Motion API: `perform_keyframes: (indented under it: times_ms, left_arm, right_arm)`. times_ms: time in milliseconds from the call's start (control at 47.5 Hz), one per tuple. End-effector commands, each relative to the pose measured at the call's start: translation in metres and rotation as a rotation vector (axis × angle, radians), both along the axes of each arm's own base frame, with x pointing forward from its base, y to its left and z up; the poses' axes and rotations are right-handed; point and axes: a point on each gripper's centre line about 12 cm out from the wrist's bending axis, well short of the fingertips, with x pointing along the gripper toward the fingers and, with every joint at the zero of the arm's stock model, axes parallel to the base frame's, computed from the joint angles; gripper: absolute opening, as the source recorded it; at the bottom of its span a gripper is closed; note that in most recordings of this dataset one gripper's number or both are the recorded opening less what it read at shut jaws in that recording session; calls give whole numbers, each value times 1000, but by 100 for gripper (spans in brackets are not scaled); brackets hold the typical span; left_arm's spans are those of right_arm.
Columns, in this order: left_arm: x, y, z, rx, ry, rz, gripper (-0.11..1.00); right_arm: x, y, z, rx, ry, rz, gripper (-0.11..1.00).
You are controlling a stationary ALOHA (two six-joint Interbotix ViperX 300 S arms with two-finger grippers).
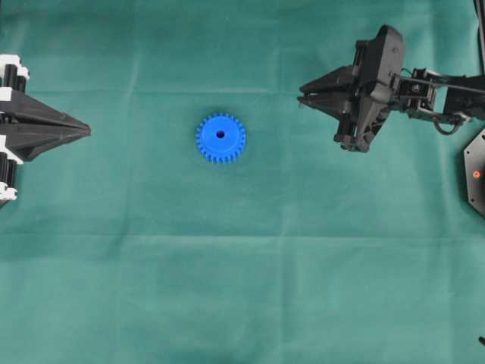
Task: Insert the shaft placed at a random location into the center hole of the medium gear at another random location.
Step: 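Carry the held shaft left toward the blue gear's center hole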
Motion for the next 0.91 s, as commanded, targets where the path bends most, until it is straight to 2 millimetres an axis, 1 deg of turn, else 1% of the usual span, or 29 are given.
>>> perform_keyframes:
  times_ms: [0,274,421,737,884]
  left_arm:
    - [3,-1,8,1,-17,-4,0]
    - [3,0,8,0,-17,-2,0]
    - [3,-1,7,0,-15,-4,0]
    - [3,0,8,0,-17,-2,0]
    - [3,0,8,-2,-20,-2,0]
  right_arm:
    - [5,-2,13,-14,-29,-1,13]
    - [7,-2,13,-10,-32,-1,13]
    - [16,-2,14,-8,-36,7,13]
    - [56,3,17,-6,-33,47,13]
    - [77,9,19,-6,-32,75,13]
